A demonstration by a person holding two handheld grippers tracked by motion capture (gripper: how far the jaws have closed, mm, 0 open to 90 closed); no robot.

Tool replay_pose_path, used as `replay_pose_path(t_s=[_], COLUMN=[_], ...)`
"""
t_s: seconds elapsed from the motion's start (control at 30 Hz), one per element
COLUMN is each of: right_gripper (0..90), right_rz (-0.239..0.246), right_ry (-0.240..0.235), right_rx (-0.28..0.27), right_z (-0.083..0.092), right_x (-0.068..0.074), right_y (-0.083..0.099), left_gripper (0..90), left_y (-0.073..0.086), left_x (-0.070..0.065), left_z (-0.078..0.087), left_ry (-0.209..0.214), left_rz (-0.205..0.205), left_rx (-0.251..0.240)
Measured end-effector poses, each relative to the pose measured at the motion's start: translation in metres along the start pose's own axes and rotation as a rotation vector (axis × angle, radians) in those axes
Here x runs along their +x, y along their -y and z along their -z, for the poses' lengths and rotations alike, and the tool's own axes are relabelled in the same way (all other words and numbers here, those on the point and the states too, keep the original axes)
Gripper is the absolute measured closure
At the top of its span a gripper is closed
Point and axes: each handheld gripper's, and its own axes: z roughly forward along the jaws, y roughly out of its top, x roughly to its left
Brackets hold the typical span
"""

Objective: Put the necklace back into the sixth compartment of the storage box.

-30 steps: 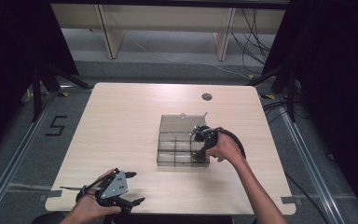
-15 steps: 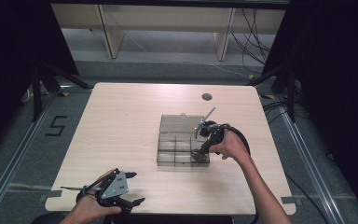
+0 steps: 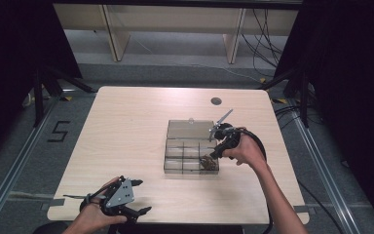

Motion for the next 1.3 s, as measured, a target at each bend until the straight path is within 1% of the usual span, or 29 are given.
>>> replay_pose_path(t_s=[0.1, 0.23, 0.27, 0.33, 0.37, 0.4, 0.47, 0.5, 0.53, 0.57, 0.6, 0.63, 0.67, 0.7, 0.73, 0.77, 0.8, 0.83, 0.93, 0.97, 1.0, 1.03, 1.07, 1.1, 1.17, 1.2, 1.23, 1.27, 1.3], right_gripper=[61.5, 57.9, 56.8, 56.3, 56.0, 54.7, 52.9, 52.9, 51.6, 51.6, 50.7, 50.1, 49.8, 48.0, 47.6, 47.6, 47.4, 46.7, 45.5, 45.5, 45.2, 44.8, 44.0, 43.9, 43.2, 42.3, 41.7, 40.9, 39.9], right_rz=[0.004, -0.023, -0.016, -0.024, -0.027, -0.038, -0.037, -0.037, -0.041, -0.041, -0.047, -0.076, -0.06, -0.064, -0.087, -0.087, -0.087, -0.088, -0.101, -0.101, -0.096, -0.094, -0.094, -0.096, -0.101, -0.101, -0.112, -0.119, -0.108], right_ry=[0.0, 0.002, 0.0, 0.009, 0.01, 0.011, 0.015, 0.015, 0.013, 0.013, 0.014, 0.01, 0.019, 0.019, 0.018, 0.018, 0.016, 0.01, 0.007, 0.007, 0.002, 0.008, 0.01, 0.001, 0.006, 0.008, 0.01, 0.002, 0.001], right_rx=[-0.008, -0.013, -0.014, -0.012, -0.018, -0.026, -0.032, -0.032, -0.043, -0.043, -0.048, -0.046, -0.059, -0.077, -0.076, -0.076, -0.085, -0.103, -0.113, -0.113, -0.119, -0.124, -0.126, -0.123, -0.126, -0.132, -0.131, -0.127, -0.141], right_z=[0.002, 0.004, 0.004, 0.004, 0.004, 0.005, 0.005, 0.005, 0.006, 0.006, 0.006, 0.007, 0.007, 0.009, 0.009, 0.009, 0.01, 0.01, 0.011, 0.011, 0.011, 0.011, 0.011, 0.01, 0.01, 0.009, 0.008, 0.009, 0.008], right_x=[0.0, 0.003, 0.003, 0.004, 0.004, 0.005, 0.006, 0.006, 0.006, 0.006, 0.007, 0.009, 0.008, 0.008, 0.01, 0.01, 0.01, 0.011, 0.013, 0.013, 0.013, 0.014, 0.014, 0.015, 0.015, 0.015, 0.016, 0.016, 0.016], right_y=[0.002, 0.006, 0.007, 0.008, 0.009, 0.011, 0.013, 0.013, 0.016, 0.016, 0.016, 0.018, 0.019, 0.022, 0.023, 0.023, 0.024, 0.026, 0.028, 0.028, 0.029, 0.03, 0.031, 0.031, 0.032, 0.033, 0.034, 0.035, 0.036], left_gripper=[15.6, 15.7, 15.7, 15.7, 15.7, 15.6, 15.7, 15.7, 15.6, 15.6, 15.6, 15.7, 15.7, 15.6, 15.6, 15.6, 15.7, 15.7, 15.7, 15.7, 15.7, 15.7, 15.7, 15.7, 15.7, 15.7, 15.6, 15.6, 15.7], left_y=[0.0, 0.0, 0.0, -0.001, 0.0, 0.0, -0.001, -0.001, 0.0, -0.001, 0.0, 0.0, 0.0, 0.0, 0.0, 0.0, 0.0, -0.001, -0.001, 0.0, 0.0, -0.001, -0.001, 0.0, 0.0, 0.0, 0.0, 0.0, 0.0], left_x=[0.0, 0.0, 0.001, 0.003, 0.002, 0.002, 0.002, 0.002, 0.001, 0.002, 0.002, 0.002, 0.001, 0.002, 0.002, 0.002, 0.003, 0.002, 0.002, 0.002, 0.002, 0.002, 0.002, 0.002, 0.002, 0.002, 0.002, 0.002, 0.002], left_z=[0.0, 0.0, 0.001, 0.001, 0.0, 0.001, 0.001, 0.001, 0.001, 0.001, 0.0, 0.001, 0.002, 0.001, 0.002, 0.001, 0.002, 0.002, 0.003, 0.001, 0.001, 0.003, 0.003, 0.002, 0.002, 0.001, 0.001, 0.001, 0.001], left_ry=[0.0, -0.003, -0.008, -0.005, -0.006, -0.006, -0.008, -0.008, -0.009, -0.009, -0.008, -0.012, -0.015, -0.013, -0.015, 0.001, 0.004, 0.003, -0.007, -0.014, -0.014, -0.015, -0.017, -0.017, -0.017, -0.01, -0.015, -0.017, -0.012], left_rz=[-0.002, -0.001, -0.017, -0.037, -0.02, -0.023, -0.019, -0.033, -0.012, -0.028, -0.021, -0.027, -0.011, -0.012, -0.013, -0.014, -0.014, -0.015, -0.016, -0.013, -0.013, -0.016, -0.016, -0.015, -0.016, -0.012, -0.012, -0.011, -0.014], left_rx=[0.002, -0.002, 0.003, 0.003, -0.013, -0.009, 0.003, 0.005, 0.004, -0.002, -0.012, 0.001, 0.001, -0.005, 0.002, 0.005, 0.01, 0.011, 0.019, -0.002, 0.0, 0.022, 0.02, 0.01, 0.007, 0.0, 0.006, -0.002, 0.001])
